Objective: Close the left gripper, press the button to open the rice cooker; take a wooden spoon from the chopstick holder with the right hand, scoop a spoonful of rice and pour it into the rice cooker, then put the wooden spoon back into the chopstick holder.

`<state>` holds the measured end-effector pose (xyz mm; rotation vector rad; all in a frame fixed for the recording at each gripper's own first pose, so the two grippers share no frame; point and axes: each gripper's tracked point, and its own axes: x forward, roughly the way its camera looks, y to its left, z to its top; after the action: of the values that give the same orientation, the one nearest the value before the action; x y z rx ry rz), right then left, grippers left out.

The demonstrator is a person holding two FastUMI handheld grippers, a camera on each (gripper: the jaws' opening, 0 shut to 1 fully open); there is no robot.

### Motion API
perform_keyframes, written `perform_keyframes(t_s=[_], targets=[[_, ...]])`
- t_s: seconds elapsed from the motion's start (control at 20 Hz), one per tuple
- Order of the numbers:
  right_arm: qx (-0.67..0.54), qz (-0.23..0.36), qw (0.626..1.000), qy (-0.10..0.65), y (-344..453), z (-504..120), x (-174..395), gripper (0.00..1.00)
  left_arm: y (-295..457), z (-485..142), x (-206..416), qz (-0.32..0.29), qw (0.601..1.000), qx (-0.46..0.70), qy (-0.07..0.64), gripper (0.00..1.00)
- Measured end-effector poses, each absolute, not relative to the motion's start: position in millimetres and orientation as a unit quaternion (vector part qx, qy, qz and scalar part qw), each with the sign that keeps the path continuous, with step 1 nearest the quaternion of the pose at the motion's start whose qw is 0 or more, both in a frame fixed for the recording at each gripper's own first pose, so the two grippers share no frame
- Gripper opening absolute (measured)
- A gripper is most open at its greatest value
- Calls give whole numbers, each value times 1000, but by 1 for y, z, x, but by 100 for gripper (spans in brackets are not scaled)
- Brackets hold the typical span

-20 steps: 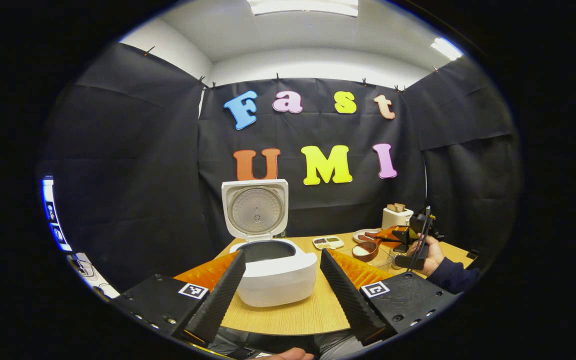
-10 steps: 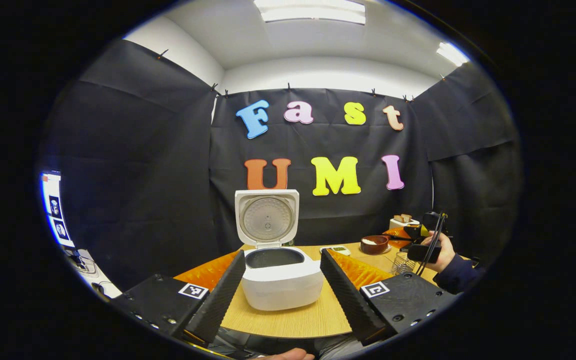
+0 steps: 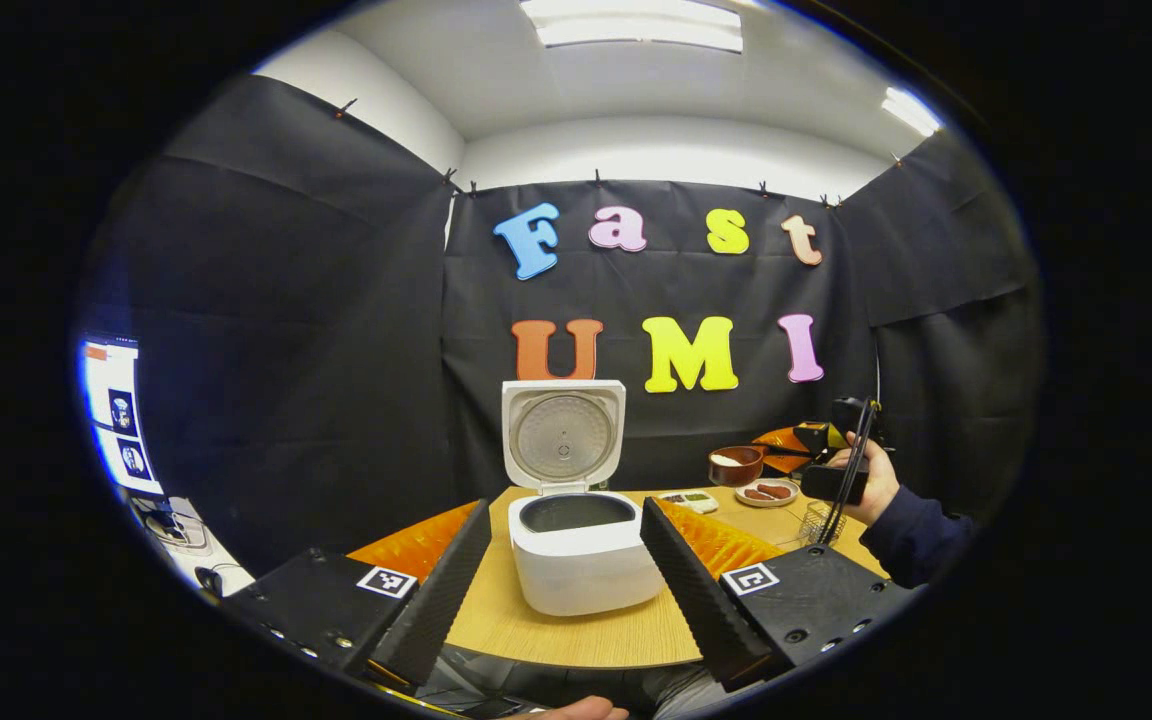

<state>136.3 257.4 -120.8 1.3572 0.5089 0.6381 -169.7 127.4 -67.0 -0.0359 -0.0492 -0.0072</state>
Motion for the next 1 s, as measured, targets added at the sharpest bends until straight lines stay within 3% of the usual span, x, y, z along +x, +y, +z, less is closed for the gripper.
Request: perform_keyframes(t_s=[0.55,1.0], targets=[[505,283,775,254,374,-105,167,8,152,-58,-188,-3,999,-16,-33,95],[317,316,876,180,460,-87,178,8,163,-58,-192,14,999,-27,-29,95]])
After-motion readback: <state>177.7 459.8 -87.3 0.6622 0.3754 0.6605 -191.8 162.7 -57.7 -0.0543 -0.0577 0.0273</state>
